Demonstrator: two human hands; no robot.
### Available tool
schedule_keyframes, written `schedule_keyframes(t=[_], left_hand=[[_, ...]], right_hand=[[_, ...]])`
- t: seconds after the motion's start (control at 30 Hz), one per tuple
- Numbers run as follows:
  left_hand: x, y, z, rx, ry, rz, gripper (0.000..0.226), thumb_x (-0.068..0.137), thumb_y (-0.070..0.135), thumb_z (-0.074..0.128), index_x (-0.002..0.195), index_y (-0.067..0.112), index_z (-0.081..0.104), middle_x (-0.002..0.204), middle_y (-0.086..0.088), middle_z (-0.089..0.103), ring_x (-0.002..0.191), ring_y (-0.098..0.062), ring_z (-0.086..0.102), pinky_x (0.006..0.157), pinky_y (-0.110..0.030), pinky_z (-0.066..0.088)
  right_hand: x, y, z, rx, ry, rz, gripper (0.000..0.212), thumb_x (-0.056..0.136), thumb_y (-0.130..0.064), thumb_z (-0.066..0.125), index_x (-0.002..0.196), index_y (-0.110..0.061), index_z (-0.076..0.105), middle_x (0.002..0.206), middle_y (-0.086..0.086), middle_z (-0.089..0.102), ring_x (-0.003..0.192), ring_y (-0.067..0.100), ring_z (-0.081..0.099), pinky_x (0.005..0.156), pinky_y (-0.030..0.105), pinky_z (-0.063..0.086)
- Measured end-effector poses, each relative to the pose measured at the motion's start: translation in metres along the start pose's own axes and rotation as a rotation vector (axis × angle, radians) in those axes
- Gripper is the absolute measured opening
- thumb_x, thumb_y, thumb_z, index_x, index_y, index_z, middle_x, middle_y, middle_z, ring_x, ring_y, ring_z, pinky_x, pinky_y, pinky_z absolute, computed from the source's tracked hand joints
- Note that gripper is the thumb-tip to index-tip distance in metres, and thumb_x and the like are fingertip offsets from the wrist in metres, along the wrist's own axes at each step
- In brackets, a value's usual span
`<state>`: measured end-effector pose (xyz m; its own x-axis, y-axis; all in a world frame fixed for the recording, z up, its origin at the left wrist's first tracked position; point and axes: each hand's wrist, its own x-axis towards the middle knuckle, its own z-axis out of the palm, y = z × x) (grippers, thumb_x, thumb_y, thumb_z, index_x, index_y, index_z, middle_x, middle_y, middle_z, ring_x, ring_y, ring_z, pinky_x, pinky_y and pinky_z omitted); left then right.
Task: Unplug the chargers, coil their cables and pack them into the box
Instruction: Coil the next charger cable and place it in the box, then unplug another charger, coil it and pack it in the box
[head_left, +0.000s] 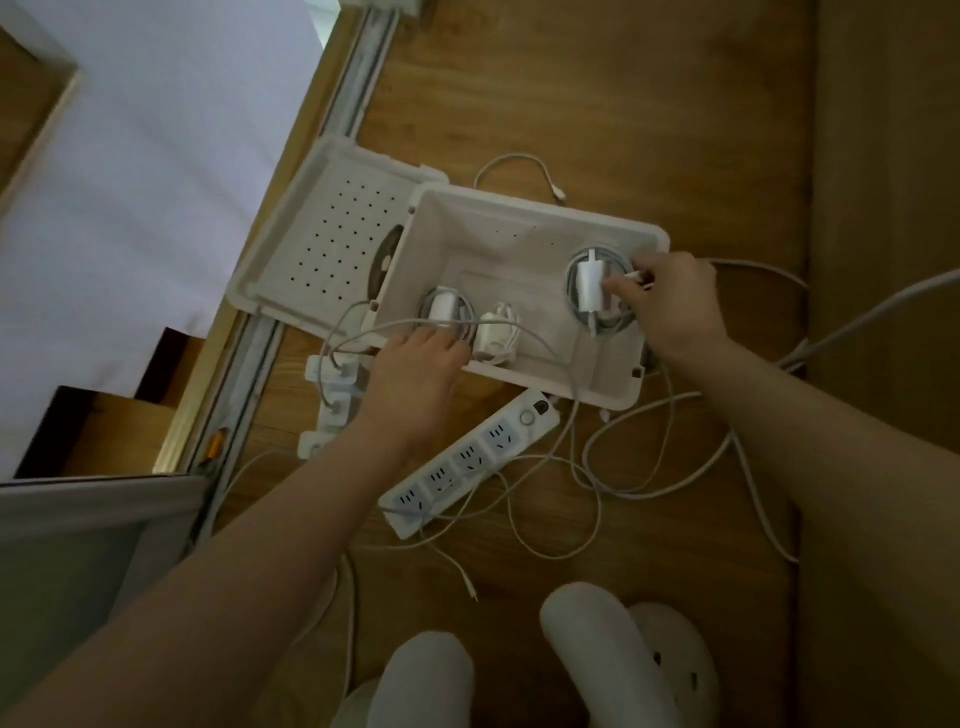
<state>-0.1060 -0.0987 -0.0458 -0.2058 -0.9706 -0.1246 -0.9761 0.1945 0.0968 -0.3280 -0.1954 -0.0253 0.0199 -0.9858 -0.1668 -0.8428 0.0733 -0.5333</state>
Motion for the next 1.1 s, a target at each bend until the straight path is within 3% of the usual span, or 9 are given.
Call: schedule_keyframes(t=[0.1,0.17,0.23,0.4,0.53,0.67,0.83,0.97,1.1], left_hand=[[0.003,-0.005,0.013,-0.002,0.038,0.072,0.026,0.06,0.001,0.079,0.081,0.012,0.067,0.082,-0.006,0.067,0.071,-0.024,0.063,0.061,-0.031,0.049],[0.002,-0.005,0.019,-0.027,0.087,0.125,0.029,0.056,-0.001,0.077,0.082,0.009,0.068,0.083,-0.008,0.067,0.068,-0.025,0.063,0.056,-0.03,0.049],[-0.002,-0.005,0.027,-0.029,0.165,0.175,0.028,0.059,-0.001,0.074,0.086,0.006,0.07,0.085,-0.009,0.068,0.071,-0.025,0.063,0.058,-0.03,0.048],[-0.005,-0.004,0.041,-0.108,0.307,0.153,0.02,0.067,-0.002,0.066,0.086,0.004,0.07,0.081,-0.01,0.067,0.072,-0.025,0.062,0.063,-0.027,0.046],[0.002,0.007,0.046,-0.113,0.375,0.151,0.017,0.068,-0.003,0.066,0.083,0.004,0.07,0.078,-0.01,0.066,0.071,-0.025,0.059,0.068,-0.027,0.036],[0.011,0.022,0.051,-0.115,0.407,0.147,0.018,0.079,0.001,0.052,0.08,0.005,0.07,0.075,-0.008,0.064,0.069,-0.025,0.058,0.068,-0.028,0.034],[0.003,0.028,0.056,-0.123,0.35,0.092,0.029,0.079,0.003,0.045,0.096,0.005,0.069,0.087,-0.008,0.064,0.081,-0.025,0.059,0.077,-0.029,0.04],[-0.017,0.033,0.053,-0.202,0.187,0.026,0.046,0.076,-0.002,0.063,0.121,0.003,0.06,0.119,-0.012,0.062,0.112,-0.027,0.056,0.1,-0.035,0.042],[-0.073,0.028,0.041,-0.318,0.171,-0.099,0.041,0.085,0.012,0.049,0.125,0.009,0.057,0.128,-0.009,0.058,0.124,-0.02,0.046,0.107,-0.044,0.034]], right_hand=[[0.011,0.005,0.03,-0.04,-0.102,0.039,0.024,0.091,-0.022,0.059,0.076,-0.002,0.063,0.058,0.003,0.047,0.052,0.009,0.041,0.045,0.024,0.026],[0.015,0.007,0.049,-0.035,-0.157,0.075,0.025,0.091,-0.023,0.058,0.081,-0.001,0.062,0.065,0.007,0.053,0.058,0.017,0.048,0.05,0.025,0.033],[0.02,0.01,0.065,-0.053,-0.211,0.104,0.027,0.092,-0.023,0.057,0.091,0.003,0.064,0.081,0.015,0.061,0.073,0.026,0.057,0.062,0.031,0.044],[0.023,0.016,0.086,-0.32,-0.419,0.055,0.016,0.093,-0.006,0.051,0.103,0.003,0.06,0.106,0.018,0.062,0.091,0.028,0.059,0.074,0.033,0.047],[0.029,0.027,0.083,-0.366,-0.369,0.047,0.011,0.09,-0.006,0.055,0.097,-0.001,0.061,0.101,0.019,0.064,0.091,0.033,0.061,0.069,0.032,0.047],[0.035,0.039,0.074,-0.311,-0.326,0.057,0.023,0.09,-0.008,0.052,0.112,-0.004,0.055,0.109,0.018,0.061,0.1,0.034,0.058,0.085,0.039,0.05],[0.028,0.039,0.067,-0.327,-0.409,0.03,0.028,0.092,-0.005,0.047,0.12,-0.001,0.051,0.118,0.021,0.058,0.106,0.036,0.055,0.087,0.038,0.046],[0.005,0.013,0.054,-0.072,-0.185,-0.037,0.033,0.094,-0.001,0.042,0.127,-0.004,0.047,0.121,0.015,0.056,0.113,0.029,0.053,0.087,0.029,0.041],[-0.047,-0.031,0.042,0.214,0.102,-0.369,0.023,0.095,-0.009,0.044,0.117,-0.008,0.052,0.103,-0.001,0.051,0.091,0.004,0.047,0.08,0.013,0.04]])
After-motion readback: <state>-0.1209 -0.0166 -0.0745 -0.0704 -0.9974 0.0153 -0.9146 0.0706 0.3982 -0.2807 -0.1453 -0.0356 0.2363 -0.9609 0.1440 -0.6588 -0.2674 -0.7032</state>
